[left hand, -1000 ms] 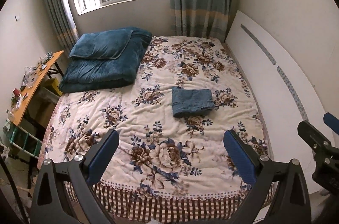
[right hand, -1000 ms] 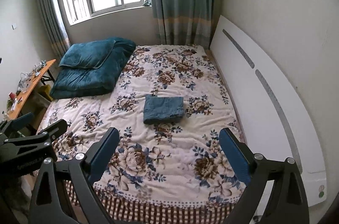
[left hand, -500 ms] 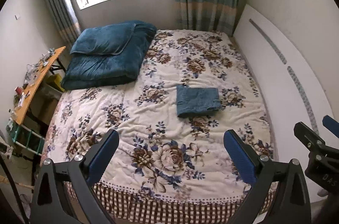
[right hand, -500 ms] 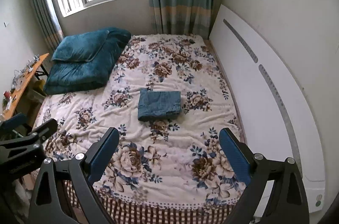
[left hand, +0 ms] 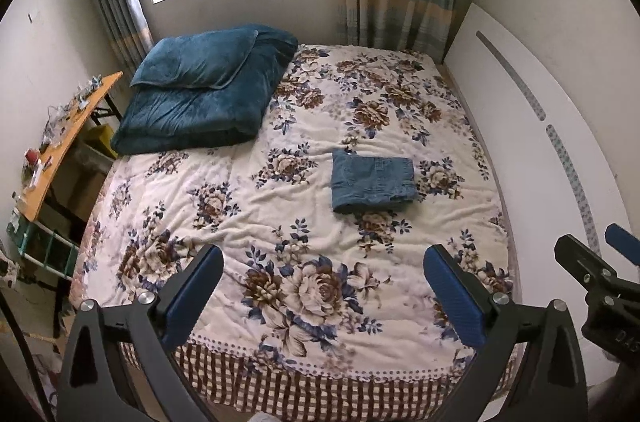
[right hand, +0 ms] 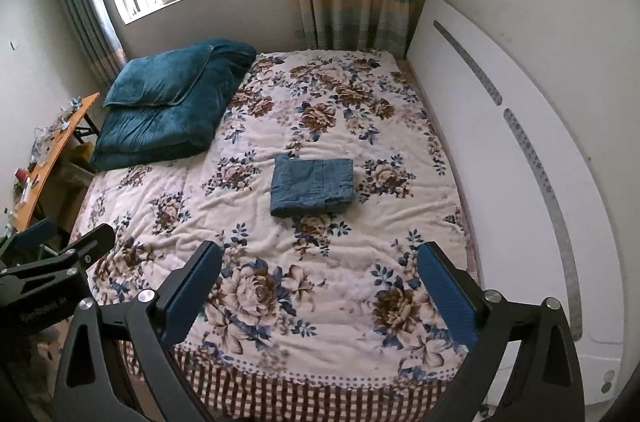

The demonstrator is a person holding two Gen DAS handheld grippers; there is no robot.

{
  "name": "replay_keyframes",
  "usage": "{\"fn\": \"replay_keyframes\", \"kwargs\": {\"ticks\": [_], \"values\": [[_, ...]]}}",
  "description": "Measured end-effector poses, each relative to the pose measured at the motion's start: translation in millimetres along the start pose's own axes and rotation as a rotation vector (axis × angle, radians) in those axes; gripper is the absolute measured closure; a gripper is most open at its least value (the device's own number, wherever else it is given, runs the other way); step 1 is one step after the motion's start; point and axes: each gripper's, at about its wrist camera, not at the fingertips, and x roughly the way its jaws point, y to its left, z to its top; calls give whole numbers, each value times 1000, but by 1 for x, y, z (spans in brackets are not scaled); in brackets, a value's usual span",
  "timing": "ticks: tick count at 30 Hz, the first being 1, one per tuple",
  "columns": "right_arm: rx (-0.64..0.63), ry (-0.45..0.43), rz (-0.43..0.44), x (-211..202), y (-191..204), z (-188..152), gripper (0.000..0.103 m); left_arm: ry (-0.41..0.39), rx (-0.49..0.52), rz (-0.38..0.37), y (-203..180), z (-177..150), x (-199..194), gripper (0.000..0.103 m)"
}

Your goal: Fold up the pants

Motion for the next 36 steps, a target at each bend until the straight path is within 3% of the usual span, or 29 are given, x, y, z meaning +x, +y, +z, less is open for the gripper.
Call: {"fn": "replay_keyframes", "kwargs": {"ticks": [36], "values": [[5,-3,-2,-8,-3,-24,2,-31,25,12,-10,-10,-15,1]]}}
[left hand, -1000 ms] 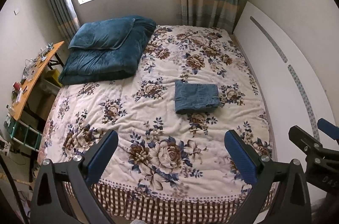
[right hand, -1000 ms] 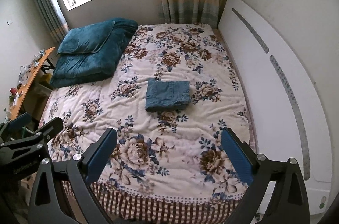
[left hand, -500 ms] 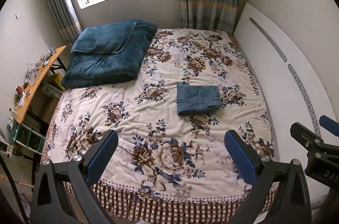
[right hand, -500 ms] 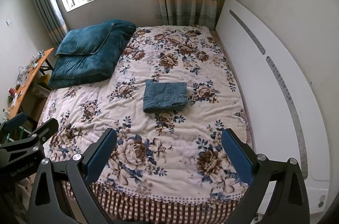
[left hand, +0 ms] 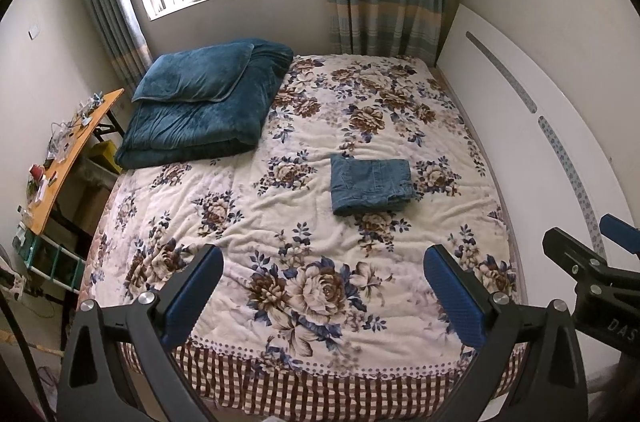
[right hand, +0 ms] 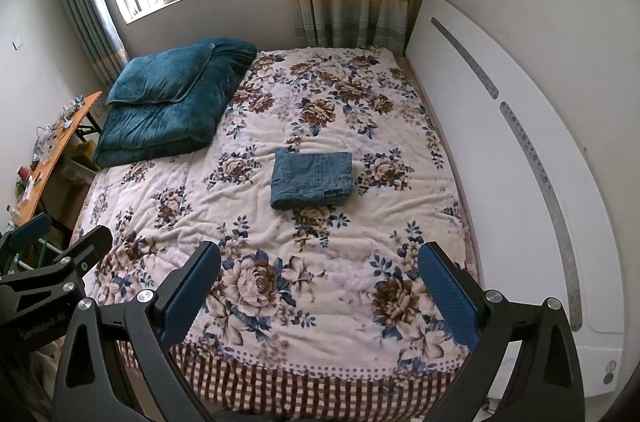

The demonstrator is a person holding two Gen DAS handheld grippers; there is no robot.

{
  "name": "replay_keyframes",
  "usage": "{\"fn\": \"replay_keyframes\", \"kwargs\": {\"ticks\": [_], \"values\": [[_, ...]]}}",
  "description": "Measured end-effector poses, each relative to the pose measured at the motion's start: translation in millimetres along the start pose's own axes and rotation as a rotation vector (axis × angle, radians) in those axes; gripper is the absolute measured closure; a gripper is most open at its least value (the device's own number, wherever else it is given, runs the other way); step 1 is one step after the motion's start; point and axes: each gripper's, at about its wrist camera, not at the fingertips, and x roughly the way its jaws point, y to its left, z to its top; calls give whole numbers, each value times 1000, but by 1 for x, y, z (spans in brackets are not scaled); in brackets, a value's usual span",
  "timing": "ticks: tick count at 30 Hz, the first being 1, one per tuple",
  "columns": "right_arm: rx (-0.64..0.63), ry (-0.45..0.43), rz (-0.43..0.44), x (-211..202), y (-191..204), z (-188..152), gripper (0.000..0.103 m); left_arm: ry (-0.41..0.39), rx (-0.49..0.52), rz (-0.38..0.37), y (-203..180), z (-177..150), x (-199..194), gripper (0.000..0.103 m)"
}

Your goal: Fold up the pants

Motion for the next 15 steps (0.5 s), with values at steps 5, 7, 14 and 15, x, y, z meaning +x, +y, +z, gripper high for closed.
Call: {"fn": "replay_keyframes", "kwargs": {"ticks": [5,7,14,15], "values": [[5,-7,-8,-9,-1,-12,2,-3,-6,8,-2,-2,-1,0],[5,-13,-10,-14,-2,-16,2,-5,-4,5,-3,-2,-2,1],[13,-25,-9,-22,-3,-18,2,-21,1,7,-6,-2,-12,1],[13,-24,-9,-23,-3,-18,2,-22,-1,5,-6,-1,-13,1]]}}
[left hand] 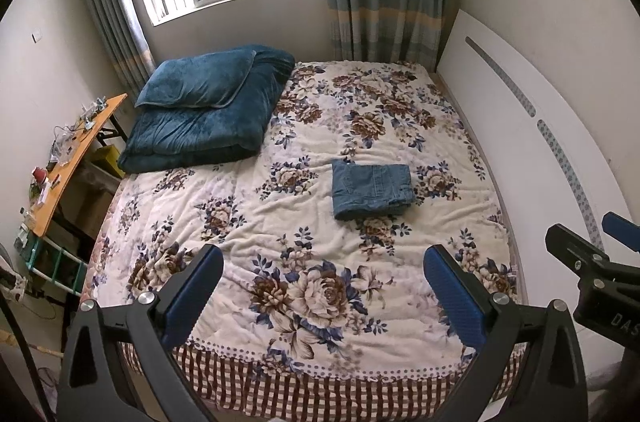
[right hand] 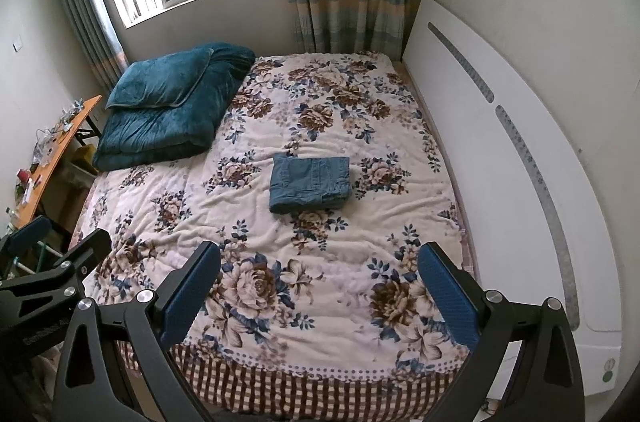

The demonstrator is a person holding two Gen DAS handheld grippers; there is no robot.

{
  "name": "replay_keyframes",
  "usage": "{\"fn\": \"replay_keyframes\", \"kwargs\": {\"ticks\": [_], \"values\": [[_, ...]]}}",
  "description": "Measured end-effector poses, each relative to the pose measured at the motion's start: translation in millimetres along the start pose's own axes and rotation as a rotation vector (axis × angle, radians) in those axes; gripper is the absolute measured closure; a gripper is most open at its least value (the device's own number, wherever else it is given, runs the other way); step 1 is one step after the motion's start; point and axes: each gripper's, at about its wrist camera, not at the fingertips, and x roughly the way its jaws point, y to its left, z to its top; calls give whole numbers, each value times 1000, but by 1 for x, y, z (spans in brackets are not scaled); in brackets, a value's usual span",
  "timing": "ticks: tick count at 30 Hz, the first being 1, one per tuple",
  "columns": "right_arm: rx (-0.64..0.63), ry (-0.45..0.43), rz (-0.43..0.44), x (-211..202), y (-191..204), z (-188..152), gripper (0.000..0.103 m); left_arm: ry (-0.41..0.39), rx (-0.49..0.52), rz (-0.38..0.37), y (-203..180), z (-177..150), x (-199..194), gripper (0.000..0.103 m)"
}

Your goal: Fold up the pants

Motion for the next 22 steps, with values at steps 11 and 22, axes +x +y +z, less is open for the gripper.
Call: {"fn": "replay_keyframes", "kwargs": {"ticks": [11,22], "values": [[2,6,3,-1,-1,-1,2,-3,6,11,0,3,-2,1],[0,2,2,-4,-1,6,2,-33,1,24,7,12,-9,1]]}}
